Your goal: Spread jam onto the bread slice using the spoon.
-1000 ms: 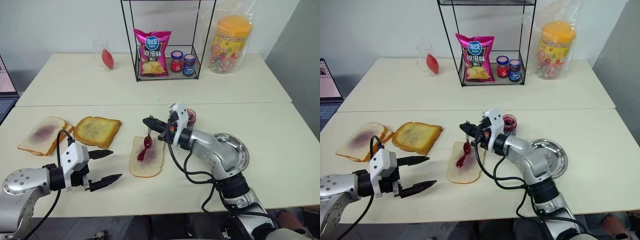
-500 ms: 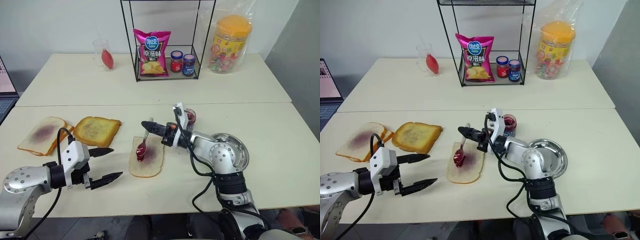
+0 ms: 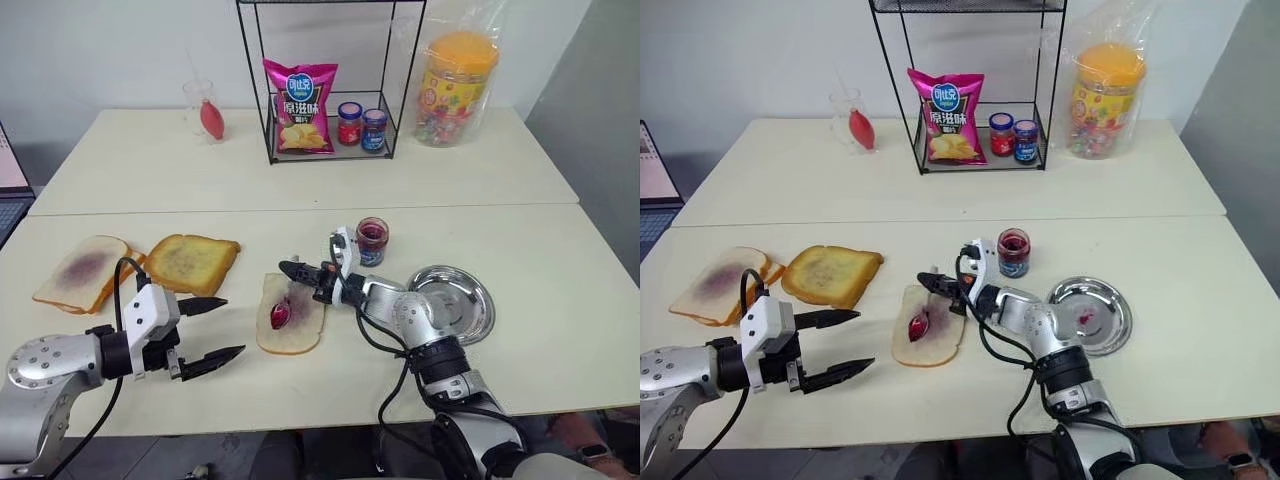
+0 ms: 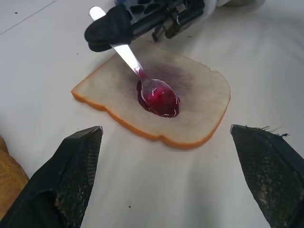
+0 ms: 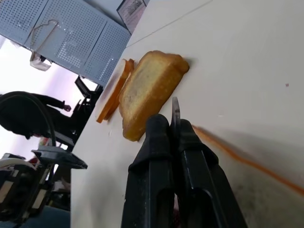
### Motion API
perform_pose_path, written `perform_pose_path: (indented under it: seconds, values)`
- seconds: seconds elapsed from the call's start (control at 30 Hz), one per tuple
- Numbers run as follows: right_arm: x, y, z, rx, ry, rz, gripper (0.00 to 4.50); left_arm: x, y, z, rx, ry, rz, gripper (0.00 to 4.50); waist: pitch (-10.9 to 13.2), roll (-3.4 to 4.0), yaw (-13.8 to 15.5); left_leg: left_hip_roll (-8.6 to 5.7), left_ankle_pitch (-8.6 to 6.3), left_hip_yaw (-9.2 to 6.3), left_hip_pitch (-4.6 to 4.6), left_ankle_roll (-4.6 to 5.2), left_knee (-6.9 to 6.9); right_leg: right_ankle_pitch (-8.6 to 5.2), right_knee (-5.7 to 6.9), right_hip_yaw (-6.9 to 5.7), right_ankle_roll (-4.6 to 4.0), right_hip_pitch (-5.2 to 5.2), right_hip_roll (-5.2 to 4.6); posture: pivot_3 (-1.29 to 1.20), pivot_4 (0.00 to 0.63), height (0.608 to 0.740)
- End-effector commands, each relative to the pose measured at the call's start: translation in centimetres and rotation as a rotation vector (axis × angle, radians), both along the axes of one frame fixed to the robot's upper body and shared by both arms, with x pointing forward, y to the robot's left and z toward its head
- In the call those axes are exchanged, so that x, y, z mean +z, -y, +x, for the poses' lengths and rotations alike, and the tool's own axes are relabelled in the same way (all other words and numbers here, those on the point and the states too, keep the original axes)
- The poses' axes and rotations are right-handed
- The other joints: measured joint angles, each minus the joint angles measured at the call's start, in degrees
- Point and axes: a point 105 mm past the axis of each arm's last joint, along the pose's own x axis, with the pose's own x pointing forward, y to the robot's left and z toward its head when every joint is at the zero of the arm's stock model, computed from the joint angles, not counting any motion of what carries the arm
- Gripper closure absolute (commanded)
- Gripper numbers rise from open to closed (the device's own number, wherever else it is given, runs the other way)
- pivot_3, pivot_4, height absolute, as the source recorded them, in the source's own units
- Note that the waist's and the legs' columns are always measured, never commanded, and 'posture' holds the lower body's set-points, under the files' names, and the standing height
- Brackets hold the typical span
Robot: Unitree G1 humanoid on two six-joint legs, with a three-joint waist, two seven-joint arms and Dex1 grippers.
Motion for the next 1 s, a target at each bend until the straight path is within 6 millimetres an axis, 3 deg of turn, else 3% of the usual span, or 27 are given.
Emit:
perform_pose_path:
  seconds: [0.03,0.2,0.4,0.6,0.7,0.87,1.0]
  values:
    - [2.2,0.4,2.3,-0.106,0.073,0.039,4.43,0.5,0.2,0.0,-0.007,0.042,0.004,0.00,0.00,0.00,0.15,0.00,0.00,-0.01,0.01,0.00,0.02,0.00,0.00,-0.01,0.00,0.02,0.00,0.00,0.150,0.740]
    - [3.1,0.5,3.2,-0.144,0.079,0.066,4.43,0.5,0.4,0.1,-0.011,0.044,0.001,0.00,0.00,-0.01,0.24,-0.03,0.05,0.00,0.02,-0.03,0.08,0.06,-0.01,0.02,0.02,0.09,0.00,0.00,0.150,0.740]
    - [3.7,1.1,3.0,-0.137,0.081,0.081,4.43,0.6,0.3,0.4,-0.015,0.048,0.004,0.00,0.00,0.00,0.21,-0.01,0.06,-0.03,0.00,-0.04,0.02,0.06,-0.01,-0.02,0.02,0.06,0.00,0.00,0.150,0.740]
    - [6.4,2.7,-0.2,-0.012,0.014,0.213,4.43,1.0,0.4,0.8,-0.025,0.052,0.008,0.00,0.00,0.00,0.27,0.00,0.05,-0.07,-0.10,-0.04,0.00,0.06,-0.03,-0.06,0.01,0.01,-0.03,0.00,0.150,0.740]
    - [6.8,3.1,-1.4,0.029,-0.034,0.247,4.43,1.1,0.5,0.9,-0.031,0.052,0.007,0.00,0.00,0.00,0.24,-0.01,0.05,-0.10,-0.11,-0.04,-0.03,0.06,-0.04,-0.10,0.01,0.01,-0.05,0.00,0.150,0.740]
    - [4.3,2.5,-2.4,0.040,-0.110,0.192,4.43,1.2,1.2,1.3,-0.055,0.054,0.004,0.00,0.00,0.00,0.15,-0.01,0.05,-0.11,-0.08,-0.04,-0.03,0.06,-0.03,-0.12,0.01,0.01,-0.02,0.00,0.150,0.740]
    - [0.7,2.3,-2.8,0.046,-0.152,0.106,4.43,1.3,1.3,1.4,-0.058,0.053,0.007,0.00,-0.01,-0.03,0.05,-0.01,0.05,-0.03,-0.08,-0.04,-0.02,0.06,-0.04,-0.04,0.02,-0.01,0.00,0.00,0.150,0.740]
